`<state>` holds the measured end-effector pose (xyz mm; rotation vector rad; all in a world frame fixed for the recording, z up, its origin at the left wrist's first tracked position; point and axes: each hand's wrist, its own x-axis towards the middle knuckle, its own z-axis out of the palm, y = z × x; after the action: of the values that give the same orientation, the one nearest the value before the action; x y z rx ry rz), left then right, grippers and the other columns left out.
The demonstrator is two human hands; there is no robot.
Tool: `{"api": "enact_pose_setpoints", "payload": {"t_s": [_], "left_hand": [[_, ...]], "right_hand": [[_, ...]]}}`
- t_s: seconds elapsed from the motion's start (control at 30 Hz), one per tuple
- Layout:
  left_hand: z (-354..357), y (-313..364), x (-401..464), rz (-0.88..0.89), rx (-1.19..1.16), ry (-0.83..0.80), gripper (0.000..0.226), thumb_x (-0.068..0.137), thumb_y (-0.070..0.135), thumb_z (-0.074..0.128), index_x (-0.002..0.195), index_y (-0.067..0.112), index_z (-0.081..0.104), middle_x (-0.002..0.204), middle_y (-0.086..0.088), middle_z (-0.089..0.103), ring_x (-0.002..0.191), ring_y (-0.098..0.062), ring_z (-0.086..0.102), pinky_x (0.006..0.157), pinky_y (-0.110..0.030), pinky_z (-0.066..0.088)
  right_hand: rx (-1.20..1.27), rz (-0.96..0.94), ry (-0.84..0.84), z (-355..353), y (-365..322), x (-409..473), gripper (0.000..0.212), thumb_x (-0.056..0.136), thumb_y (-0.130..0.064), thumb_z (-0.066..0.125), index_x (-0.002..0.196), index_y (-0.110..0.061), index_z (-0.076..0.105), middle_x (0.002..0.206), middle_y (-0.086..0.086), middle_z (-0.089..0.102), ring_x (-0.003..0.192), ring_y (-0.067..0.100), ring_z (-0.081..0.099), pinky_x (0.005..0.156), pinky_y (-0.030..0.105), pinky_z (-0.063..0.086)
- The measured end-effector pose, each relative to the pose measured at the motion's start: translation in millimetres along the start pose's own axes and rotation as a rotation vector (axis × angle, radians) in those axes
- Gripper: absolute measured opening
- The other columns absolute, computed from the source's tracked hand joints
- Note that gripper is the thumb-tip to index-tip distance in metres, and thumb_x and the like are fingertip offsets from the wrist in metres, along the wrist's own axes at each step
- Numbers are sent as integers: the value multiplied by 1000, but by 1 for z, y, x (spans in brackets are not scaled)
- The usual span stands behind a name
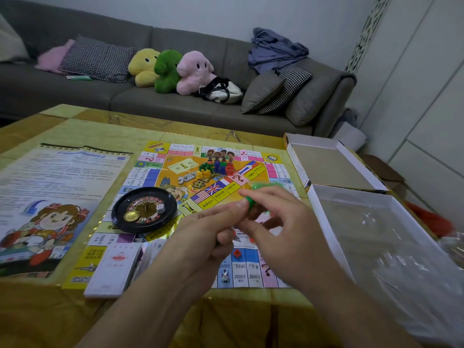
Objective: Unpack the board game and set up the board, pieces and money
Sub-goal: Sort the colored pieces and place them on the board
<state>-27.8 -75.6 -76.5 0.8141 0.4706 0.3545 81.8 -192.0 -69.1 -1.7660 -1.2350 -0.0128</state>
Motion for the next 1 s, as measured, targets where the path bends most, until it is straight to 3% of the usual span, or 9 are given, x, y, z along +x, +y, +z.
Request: {"api": "enact_pose_setpoints", "payload": {"t_s": [0.17, 0.33, 0.43, 0.53, 0.63, 0.73, 0.8, 0.87, 1.0], "left_hand": [[2, -2, -3, -3, 185, -15, 32, 81, 24, 79, 106, 3, 79, 88, -10, 66, 46, -7, 40, 39, -16, 34], [4, 7, 0, -106, 174, 41, 27, 95, 21, 67, 109, -2, 73, 85, -9, 75, 52, -10, 45, 45, -20, 37], [5, 15, 3, -146, 97, 49, 27, 96, 4, 56, 117, -10, 67, 88, -16, 70, 58, -15, 48, 56, -27, 36], [2, 21, 8, -143, 137, 126, 28, 96, -11, 49, 119, -9, 65, 93, -22, 73, 61, -18, 53, 57, -29, 40], [-8, 22, 6, -64, 249, 148, 23, 99, -7, 56, 119, -1, 66, 104, -20, 78, 65, -20, 62, 58, -34, 48], [-16, 19, 2, -4, 419, 111, 18, 102, 3, 61, 120, 5, 62, 100, -11, 80, 67, -14, 66, 58, -31, 55], [-17, 16, 3, 17, 526, 80, 11, 102, 6, 62, 109, 4, 69, 98, -10, 81, 70, -14, 65, 65, -30, 57], [-19, 13, 5, 35, 594, 64, 17, 101, 10, 64, 93, 10, 80, 97, -13, 80, 76, -22, 62, 73, -35, 55], [-17, 10, 6, 87, 570, 34, 16, 98, 15, 67, 99, 15, 83, 88, -13, 76, 75, -23, 57, 68, -29, 49]], "right_hand": [[-91, -8, 114, 3, 2, -3, 31, 86, 3, 79, 110, -17, 80, 99, -10, 68, 96, -1, 62, 71, 5, 47], [-119, 74, 133, 1, 9, 0, 24, 92, 0, 73, 107, -18, 78, 101, -10, 68, 95, 7, 63, 75, 26, 58], [49, 240, 120, -4, 7, 2, 10, 99, -15, 70, 102, -19, 79, 92, -6, 71, 82, 16, 70, 71, 39, 63], [383, 505, 88, -8, 2, 7, 26, 108, -15, 54, 99, -10, 78, 87, 10, 72, 69, 22, 73, 65, 50, 64], [623, 667, 85, -9, 1, 9, 27, 108, -11, 53, 103, -2, 77, 90, 20, 69, 66, 23, 69, 57, 36, 63], [550, 658, 111, -10, 7, 6, 26, 106, -19, 57, 101, -1, 75, 80, 16, 74, 62, 23, 70, 54, 30, 61], [501, 607, 111, -12, 8, 7, 20, 105, -18, 58, 107, -4, 72, 79, 14, 76, 62, 23, 71, 55, 30, 61], [500, 563, 93, -15, 7, 8, 16, 106, -11, 56, 113, -8, 70, 83, 13, 77, 68, 25, 75, 60, 33, 63], [494, 502, 39, -17, 1, 9, 14, 104, -10, 59, 108, -10, 71, 93, 3, 81, 86, 22, 79, 67, 29, 64]]}}
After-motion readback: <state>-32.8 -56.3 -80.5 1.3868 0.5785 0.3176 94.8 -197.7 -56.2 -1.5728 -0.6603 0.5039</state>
